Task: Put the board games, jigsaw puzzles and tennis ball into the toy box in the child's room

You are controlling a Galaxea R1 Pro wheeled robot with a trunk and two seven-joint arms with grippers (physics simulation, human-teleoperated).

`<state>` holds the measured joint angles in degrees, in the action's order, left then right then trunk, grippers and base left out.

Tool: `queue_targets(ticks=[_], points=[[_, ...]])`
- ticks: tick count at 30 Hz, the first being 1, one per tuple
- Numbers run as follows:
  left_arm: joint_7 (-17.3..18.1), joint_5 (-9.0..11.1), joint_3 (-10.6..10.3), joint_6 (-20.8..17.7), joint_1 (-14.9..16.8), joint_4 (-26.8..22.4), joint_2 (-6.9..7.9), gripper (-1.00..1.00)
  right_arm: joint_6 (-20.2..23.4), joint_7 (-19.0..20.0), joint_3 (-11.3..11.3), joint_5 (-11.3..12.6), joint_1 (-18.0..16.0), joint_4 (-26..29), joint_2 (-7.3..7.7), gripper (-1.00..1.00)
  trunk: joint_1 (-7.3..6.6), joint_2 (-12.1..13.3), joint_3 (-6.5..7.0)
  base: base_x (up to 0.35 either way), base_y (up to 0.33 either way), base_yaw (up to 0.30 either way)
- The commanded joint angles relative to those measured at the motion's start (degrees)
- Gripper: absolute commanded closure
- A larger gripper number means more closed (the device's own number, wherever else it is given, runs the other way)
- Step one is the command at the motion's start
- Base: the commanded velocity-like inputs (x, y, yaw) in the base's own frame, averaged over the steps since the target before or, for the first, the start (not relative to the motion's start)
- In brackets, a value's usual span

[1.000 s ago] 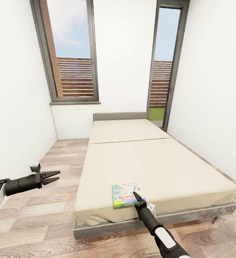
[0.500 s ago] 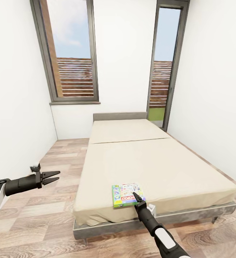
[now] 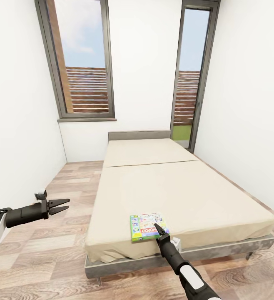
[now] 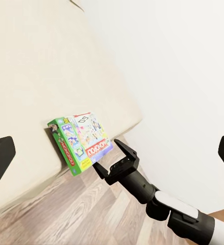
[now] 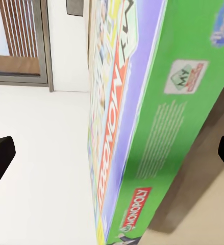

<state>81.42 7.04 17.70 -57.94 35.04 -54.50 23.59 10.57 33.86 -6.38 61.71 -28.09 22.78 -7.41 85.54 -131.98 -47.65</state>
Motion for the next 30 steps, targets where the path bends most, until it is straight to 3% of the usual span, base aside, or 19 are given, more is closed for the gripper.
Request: queue_targets(ticks=[1, 2, 3, 30], points=[[0.14, 0.08, -0.01, -0.6, 0.03, 0.0, 0.02, -1.0, 0.59, 0.16, -0.3, 0.49, -0.03, -0.01, -0.05, -1.0, -0.01, -0.03, -0.06, 0.0, 0.0, 0.0], [0.14, 0.08, 0.01, -0.6, 0.03, 0.0, 0.03, -1.0, 0.59, 0.16, -0.3, 0.5, -0.03, -0.01, -0.03, -1.0, -0.01, -0.03, -0.06, 0.0, 0.0, 0.0], [0.14, 0.08, 0.0, -0.6, 0.03, 0.0, 0.03, -1.0, 0.59, 0.16, -0.3, 0.5, -0.03, -0.01, -0.04, 1.0, -0.01, -0.03, -0.06, 0.0, 0.0, 0.0], [0.14, 0.08, -0.03, -0.6, 0.03, 0.0, -0.03, -1.0, 0.69, 0.16, -0.3, 0.52, -0.03, -0.06, -0.03, 1.0, -0.01, -0.03, -0.06, 0.0, 0.0, 0.0]])
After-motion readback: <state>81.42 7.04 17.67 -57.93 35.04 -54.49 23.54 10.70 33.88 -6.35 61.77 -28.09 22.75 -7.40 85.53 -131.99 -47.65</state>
